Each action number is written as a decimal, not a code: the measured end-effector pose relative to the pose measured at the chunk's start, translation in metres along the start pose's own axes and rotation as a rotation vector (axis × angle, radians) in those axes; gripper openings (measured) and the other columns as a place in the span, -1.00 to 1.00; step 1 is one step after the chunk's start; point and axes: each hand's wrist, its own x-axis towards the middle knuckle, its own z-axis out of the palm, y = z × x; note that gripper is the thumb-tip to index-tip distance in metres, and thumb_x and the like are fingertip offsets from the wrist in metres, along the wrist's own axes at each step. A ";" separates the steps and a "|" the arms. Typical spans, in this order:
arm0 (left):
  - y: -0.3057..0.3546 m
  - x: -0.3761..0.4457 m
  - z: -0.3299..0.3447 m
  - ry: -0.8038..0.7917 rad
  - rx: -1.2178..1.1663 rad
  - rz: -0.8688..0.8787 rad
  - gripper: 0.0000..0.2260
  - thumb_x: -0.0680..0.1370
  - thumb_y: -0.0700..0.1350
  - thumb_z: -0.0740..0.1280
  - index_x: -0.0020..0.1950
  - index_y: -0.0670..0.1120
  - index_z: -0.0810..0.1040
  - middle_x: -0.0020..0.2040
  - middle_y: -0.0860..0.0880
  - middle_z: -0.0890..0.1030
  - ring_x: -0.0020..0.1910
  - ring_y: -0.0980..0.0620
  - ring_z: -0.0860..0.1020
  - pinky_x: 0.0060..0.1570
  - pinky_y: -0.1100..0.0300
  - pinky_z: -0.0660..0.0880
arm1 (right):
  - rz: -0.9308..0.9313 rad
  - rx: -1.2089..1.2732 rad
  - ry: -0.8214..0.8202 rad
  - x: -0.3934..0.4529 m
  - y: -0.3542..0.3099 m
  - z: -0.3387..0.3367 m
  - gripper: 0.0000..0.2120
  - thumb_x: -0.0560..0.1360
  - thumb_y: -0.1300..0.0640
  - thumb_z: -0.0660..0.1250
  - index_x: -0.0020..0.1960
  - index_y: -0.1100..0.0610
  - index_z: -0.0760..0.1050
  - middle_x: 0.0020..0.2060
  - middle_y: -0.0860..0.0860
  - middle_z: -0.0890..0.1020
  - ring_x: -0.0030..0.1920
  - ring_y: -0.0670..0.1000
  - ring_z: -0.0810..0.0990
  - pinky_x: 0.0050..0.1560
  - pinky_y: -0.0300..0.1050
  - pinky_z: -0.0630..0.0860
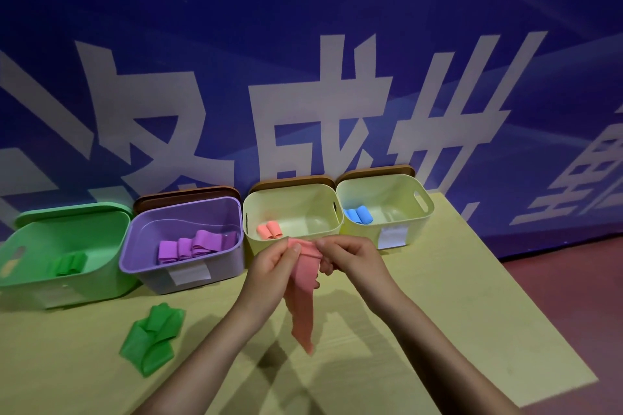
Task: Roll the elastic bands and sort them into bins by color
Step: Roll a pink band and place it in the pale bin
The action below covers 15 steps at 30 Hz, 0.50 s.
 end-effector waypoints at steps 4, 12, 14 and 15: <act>-0.001 -0.001 0.003 -0.051 -0.046 -0.054 -0.79 0.64 -0.20 0.13 0.02 -0.14 0.57 -0.17 -0.16 0.67 -0.28 -0.15 0.66 -0.33 0.17 0.56 | 0.016 0.024 0.047 -0.004 -0.001 -0.003 -0.67 0.53 0.28 0.32 -0.31 -0.03 0.66 -0.49 -0.02 0.51 -0.39 -0.08 0.44 -0.29 -0.29 0.40; -0.004 0.002 0.015 -0.101 -0.031 -0.045 -0.76 0.66 -0.16 0.10 0.02 -0.14 0.56 -0.16 -0.18 0.69 -0.24 -0.20 0.67 -0.26 0.15 0.57 | 0.010 0.016 0.116 -0.013 -0.004 -0.011 -0.83 0.49 0.34 0.35 -0.12 0.14 0.67 -0.44 -0.12 0.61 -0.39 -0.16 0.49 -0.27 -0.31 0.43; -0.005 0.004 0.020 -0.099 -0.032 -0.030 -0.76 0.66 -0.18 0.10 -0.02 -0.18 0.54 -0.21 -0.17 0.68 -0.26 -0.16 0.67 -0.33 0.19 0.54 | 0.017 0.010 0.134 -0.014 -0.004 -0.014 -0.83 0.47 0.36 0.37 -0.12 0.14 0.66 -0.42 -0.13 0.63 -0.38 -0.19 0.51 -0.27 -0.33 0.43; -0.005 0.004 0.022 -0.096 -0.028 -0.023 -0.76 0.65 -0.19 0.10 -0.02 -0.19 0.54 -0.22 -0.17 0.68 -0.28 -0.13 0.67 -0.37 0.22 0.51 | 0.019 0.007 0.147 -0.015 -0.003 -0.015 -0.84 0.47 0.36 0.37 -0.12 0.15 0.66 -0.42 -0.13 0.62 -0.38 -0.20 0.51 -0.26 -0.33 0.44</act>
